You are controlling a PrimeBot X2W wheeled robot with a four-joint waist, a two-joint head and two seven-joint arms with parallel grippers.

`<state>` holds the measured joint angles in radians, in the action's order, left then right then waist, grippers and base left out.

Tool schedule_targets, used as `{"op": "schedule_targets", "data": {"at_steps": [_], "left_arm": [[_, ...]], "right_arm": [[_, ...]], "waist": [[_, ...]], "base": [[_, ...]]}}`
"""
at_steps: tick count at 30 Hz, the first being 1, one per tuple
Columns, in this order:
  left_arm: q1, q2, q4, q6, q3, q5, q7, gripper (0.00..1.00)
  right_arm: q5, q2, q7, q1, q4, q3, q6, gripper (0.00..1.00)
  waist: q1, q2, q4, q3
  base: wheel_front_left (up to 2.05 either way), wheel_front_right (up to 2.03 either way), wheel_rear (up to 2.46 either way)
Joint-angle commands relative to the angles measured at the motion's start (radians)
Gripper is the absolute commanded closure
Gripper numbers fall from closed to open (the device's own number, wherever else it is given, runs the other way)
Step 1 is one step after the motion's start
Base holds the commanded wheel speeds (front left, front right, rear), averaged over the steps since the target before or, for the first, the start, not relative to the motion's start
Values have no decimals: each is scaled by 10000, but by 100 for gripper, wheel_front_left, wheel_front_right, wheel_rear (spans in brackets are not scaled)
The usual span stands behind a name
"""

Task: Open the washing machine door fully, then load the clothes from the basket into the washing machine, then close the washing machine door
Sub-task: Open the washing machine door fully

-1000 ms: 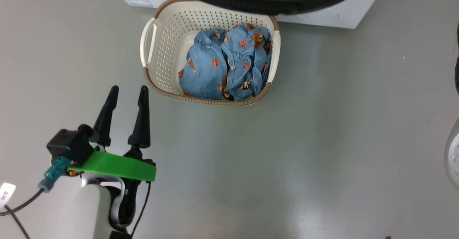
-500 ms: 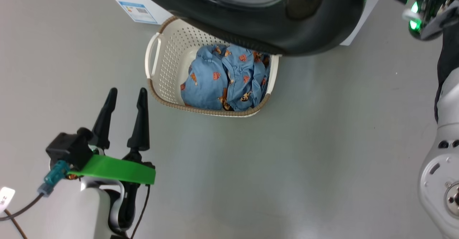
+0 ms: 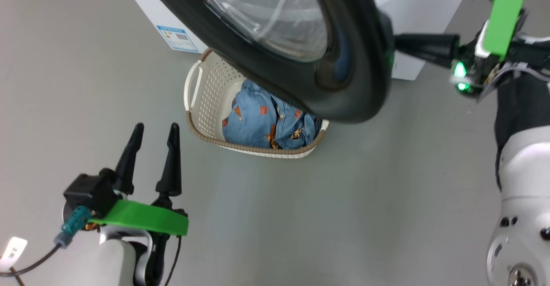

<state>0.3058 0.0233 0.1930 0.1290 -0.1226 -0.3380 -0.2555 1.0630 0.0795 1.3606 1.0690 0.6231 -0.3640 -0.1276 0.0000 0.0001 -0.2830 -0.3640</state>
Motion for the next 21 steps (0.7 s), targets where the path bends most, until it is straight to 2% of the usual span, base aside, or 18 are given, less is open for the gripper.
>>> {"op": "schedule_targets", "data": {"at_steps": [1, 12, 21], "left_arm": [[-121, 269, -254, 17, 292, 94, -63, 0], [-278, 269, -317, 17, 250, 154, -63, 0], [-330, 269, -357, 17, 217, 162, -63, 0]], "right_arm": [[320, -291, -19, -94, -425, 450, -31, 100], [2332, -292, -868, -1317, -854, 2619, -31, 100], [3490, -292, -1616, -1953, -963, 4295, -31, 100]], "waist": [[0, -1, -35, 127], [0, -1, -152, 484], [0, -1, -249, 607]], "base": [[0, 0, 0], [0, 0, 0], [0, 0, 0]]}}
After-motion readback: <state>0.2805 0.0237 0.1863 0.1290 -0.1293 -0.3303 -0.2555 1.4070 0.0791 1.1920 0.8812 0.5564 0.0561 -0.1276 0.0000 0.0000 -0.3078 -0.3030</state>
